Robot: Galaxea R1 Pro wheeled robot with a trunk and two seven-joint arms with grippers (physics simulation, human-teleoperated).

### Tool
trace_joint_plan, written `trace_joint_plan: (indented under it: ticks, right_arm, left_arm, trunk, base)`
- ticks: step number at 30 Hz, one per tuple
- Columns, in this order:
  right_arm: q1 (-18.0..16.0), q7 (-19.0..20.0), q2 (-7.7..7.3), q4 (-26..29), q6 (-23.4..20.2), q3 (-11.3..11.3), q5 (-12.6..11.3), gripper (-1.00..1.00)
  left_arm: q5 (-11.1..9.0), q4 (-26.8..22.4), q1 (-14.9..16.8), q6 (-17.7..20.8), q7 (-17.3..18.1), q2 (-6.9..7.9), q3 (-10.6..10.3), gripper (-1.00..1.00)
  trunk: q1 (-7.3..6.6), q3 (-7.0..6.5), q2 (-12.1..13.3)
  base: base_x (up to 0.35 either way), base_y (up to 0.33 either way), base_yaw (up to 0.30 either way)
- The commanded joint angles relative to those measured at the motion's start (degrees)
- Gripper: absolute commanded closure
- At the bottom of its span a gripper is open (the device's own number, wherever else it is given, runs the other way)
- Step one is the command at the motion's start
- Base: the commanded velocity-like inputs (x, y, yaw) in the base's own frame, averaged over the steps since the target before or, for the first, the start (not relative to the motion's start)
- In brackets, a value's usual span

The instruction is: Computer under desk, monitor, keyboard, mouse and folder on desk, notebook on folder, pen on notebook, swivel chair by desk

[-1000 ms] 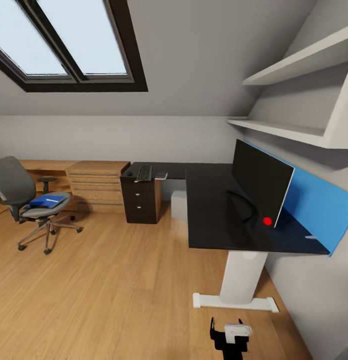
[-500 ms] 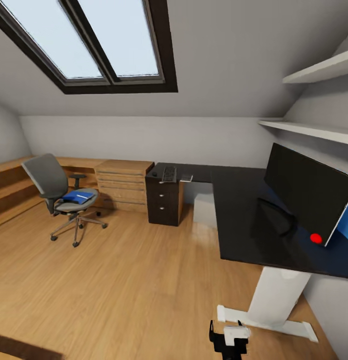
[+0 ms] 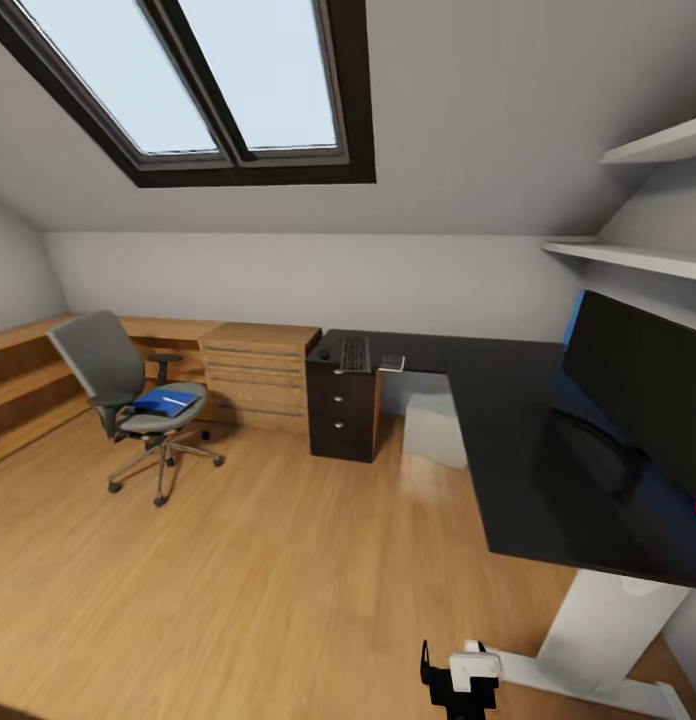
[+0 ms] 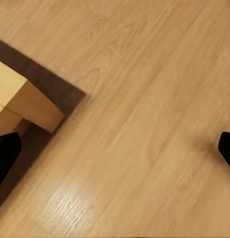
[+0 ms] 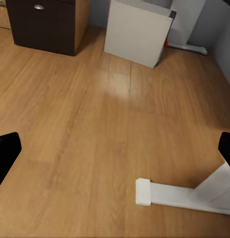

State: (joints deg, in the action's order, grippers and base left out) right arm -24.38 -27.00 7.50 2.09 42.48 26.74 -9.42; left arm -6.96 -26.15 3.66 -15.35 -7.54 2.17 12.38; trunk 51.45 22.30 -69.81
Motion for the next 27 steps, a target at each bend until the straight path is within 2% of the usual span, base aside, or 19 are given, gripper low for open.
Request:
trace_joint_plan:
  ticks: [1, 10, 24, 27]
  right_arm:
    - [-0.06, -0.16, 0.04, -0.07, 0.20, 0.51, -0.51, -1.00]
    - [-0.06, -0.16, 0.13, -0.07, 0.23, 0.59, -0.55, -1.00]
    - [-0.06, -0.13, 0.41, -0.09, 0.24, 0.71, -0.62, -1.00]
    - [0.01, 1.14, 0.42, -0.08, 0.24, 0.71, -0.67, -1.00]
  left_arm:
    - [-0.60, 0.05, 0.03, -0.23, -0.02, 0.02, -0.16, -1.00]
    - [-0.60, 0.05, 0.03, -0.25, -0.02, 0.02, -0.16, -1.00]
    - [-0.60, 0.08, 0.03, -0.22, -0.02, 0.01, -0.13, -1.00]
    - [-0.60, 0.12, 0.02, -0.23, -0.02, -0.04, -0.12, -1.00]
  trunk:
    - [0.03, 0.01, -0.04]
    - [0.03, -0.52, -0.04]
    - [0.03, -0.65, -0.04]
    - [0.03, -0.61, -0.04]
  base:
    - [0.264, 0.237, -0.132]
    - [0.264, 0.237, -0.176]
    - [0.281, 0.212, -0.263]
    - [0.298, 0.179, -0.078]
